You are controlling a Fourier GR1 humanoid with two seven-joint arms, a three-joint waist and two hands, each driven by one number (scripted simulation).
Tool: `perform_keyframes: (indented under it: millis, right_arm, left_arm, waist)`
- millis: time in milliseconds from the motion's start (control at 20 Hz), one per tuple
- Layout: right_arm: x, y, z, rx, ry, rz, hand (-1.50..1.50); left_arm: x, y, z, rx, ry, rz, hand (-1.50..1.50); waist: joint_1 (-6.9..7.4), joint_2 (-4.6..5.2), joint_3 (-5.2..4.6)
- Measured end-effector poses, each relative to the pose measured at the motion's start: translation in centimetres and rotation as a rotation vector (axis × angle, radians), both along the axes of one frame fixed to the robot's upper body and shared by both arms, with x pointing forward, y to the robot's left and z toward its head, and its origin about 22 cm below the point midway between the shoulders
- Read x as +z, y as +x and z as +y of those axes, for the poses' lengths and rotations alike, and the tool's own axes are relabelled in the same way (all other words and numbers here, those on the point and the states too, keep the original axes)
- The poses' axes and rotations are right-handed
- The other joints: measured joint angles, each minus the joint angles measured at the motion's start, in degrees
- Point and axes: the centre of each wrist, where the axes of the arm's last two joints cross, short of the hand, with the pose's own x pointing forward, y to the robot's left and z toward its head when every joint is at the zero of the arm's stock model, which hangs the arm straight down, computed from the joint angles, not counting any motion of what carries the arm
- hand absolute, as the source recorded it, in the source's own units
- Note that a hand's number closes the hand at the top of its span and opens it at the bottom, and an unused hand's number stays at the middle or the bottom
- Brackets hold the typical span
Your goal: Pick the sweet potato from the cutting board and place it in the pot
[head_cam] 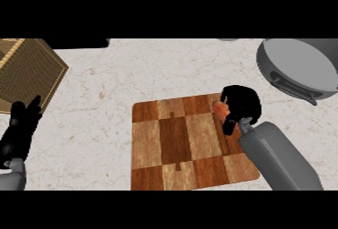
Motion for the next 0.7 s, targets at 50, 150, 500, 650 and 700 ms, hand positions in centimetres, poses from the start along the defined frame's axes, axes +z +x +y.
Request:
perform_keyframes:
  millis: [50,150,500,650,700]
  right_arm:
    - [0.0,0.3,-3.3,-0.048,-0.022,-0.006,1.5]
    - [0.8,0.5,-9.6,-0.136,-0.062,-0.024,1.5]
    - [8.5,-2.6,-27.7,-0.286,-0.08,-0.267,1.5]
    - [12.0,-4.5,-32.2,-0.268,-0.045,-0.438,1.5]
    - [13.1,-5.1,-33.3,-0.255,-0.019,-0.498,1.5]
  left_arm:
    - [-0.1,-0.2,0.3,0.015,0.001,0.003,0.0]
    - [-0.3,-0.6,0.7,0.04,-0.002,0.007,0.0]
    - [-0.8,-1.8,1.4,0.067,-0.007,0.008,0.0]
    - [-0.6,-1.6,1.2,0.054,-0.008,0.0,0.0]
    - [-0.5,-1.5,1.1,0.052,-0.009,0.0,0.0]
  waist:
    - [-1.04,0.01,0.06]
    - [-3.05,0.01,0.18]
    - [-4.13,-0.1,0.36]
    - [-3.28,-0.03,0.37]
    - [-3.1,-0.07,0.38]
